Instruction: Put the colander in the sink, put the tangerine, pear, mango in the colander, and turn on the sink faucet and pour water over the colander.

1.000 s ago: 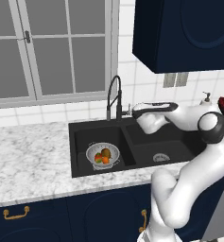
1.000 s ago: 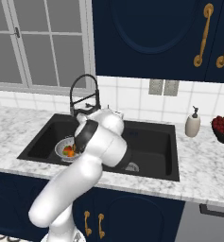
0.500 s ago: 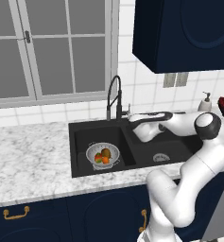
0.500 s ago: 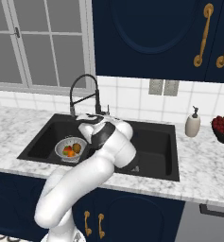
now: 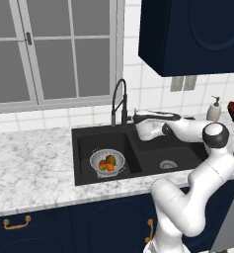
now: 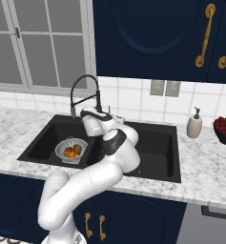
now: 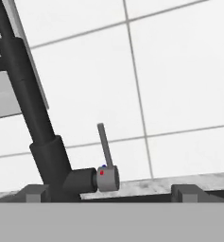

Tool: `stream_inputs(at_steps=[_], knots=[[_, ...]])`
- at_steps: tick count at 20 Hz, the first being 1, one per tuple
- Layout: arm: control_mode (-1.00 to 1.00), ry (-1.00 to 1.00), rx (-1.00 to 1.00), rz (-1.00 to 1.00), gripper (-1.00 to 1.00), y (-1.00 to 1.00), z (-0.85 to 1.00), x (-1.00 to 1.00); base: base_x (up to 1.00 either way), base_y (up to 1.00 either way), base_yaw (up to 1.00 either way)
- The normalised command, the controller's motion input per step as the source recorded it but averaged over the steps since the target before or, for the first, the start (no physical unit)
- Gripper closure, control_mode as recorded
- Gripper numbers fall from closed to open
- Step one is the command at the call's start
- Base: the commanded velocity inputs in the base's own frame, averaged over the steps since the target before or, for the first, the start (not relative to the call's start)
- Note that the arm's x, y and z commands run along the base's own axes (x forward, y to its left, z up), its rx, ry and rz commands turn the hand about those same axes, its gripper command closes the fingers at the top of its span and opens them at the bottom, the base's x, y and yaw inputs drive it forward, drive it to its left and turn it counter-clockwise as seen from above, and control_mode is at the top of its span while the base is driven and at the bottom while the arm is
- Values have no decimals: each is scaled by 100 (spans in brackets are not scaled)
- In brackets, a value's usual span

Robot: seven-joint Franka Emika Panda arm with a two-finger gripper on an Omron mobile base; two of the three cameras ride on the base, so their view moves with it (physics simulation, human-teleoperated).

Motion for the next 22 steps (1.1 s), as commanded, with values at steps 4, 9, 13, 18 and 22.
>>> stream_inputs(at_steps=[4,9,13,18,22], knots=[[-100,0,1,0,-100,-1,0,30,0,0,0],[-100,0,0,0,-100,0,0,28,0,0,0],[-100,0,0,0,-100,0,0,24,0,0,0],[-100,0,0,0,-100,1,0,24,0,0,0],[-100,0,0,0,-100,10,0,19,0,0,0]])
